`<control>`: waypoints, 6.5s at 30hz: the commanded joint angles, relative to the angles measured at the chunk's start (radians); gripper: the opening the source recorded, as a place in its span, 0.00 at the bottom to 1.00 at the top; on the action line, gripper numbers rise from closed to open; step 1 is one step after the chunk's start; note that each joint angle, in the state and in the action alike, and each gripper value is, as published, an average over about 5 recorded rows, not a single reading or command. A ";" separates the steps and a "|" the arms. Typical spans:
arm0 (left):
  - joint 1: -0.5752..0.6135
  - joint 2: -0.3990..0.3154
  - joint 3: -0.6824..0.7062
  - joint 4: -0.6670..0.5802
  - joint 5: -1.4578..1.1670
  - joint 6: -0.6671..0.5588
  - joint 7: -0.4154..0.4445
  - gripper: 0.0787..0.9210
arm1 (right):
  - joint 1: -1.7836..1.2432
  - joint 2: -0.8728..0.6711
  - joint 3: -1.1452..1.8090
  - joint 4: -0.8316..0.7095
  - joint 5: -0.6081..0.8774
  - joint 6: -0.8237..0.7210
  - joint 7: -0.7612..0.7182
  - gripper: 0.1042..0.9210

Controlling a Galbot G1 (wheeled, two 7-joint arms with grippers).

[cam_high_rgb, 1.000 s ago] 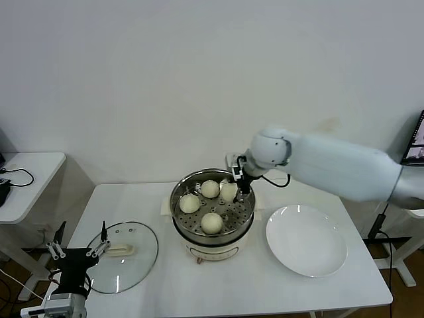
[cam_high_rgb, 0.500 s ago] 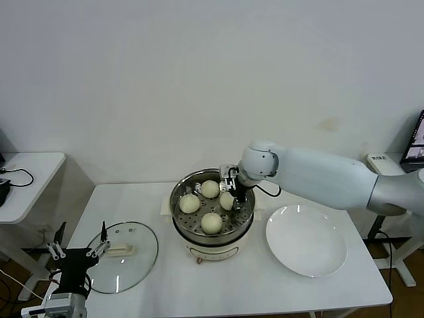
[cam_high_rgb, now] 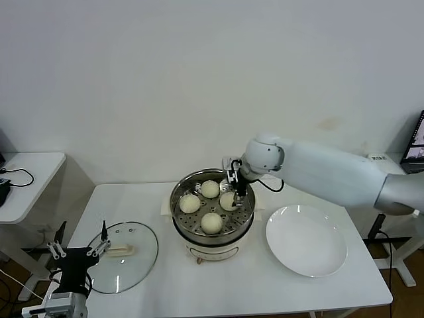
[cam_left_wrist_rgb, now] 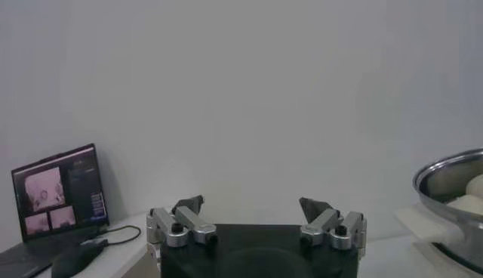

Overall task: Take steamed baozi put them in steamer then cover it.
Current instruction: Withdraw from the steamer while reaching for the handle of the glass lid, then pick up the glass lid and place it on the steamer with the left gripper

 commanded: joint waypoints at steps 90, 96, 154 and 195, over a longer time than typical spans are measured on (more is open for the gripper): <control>-0.355 0.232 0.096 0.723 1.254 -0.181 0.149 0.88 | -2.039 0.442 1.968 0.514 -0.202 0.739 0.615 0.88; -0.369 0.224 0.111 0.733 1.248 -0.180 0.153 0.88 | -2.043 0.444 1.964 0.515 -0.205 0.738 0.612 0.88; -0.174 0.220 -0.060 0.225 1.131 0.014 0.259 0.07 | -2.053 0.443 1.891 0.521 -0.259 0.752 0.600 0.88; -0.763 -0.015 0.656 0.361 1.419 0.316 0.577 0.07 | -2.011 0.533 1.841 0.425 -0.538 0.776 0.591 0.88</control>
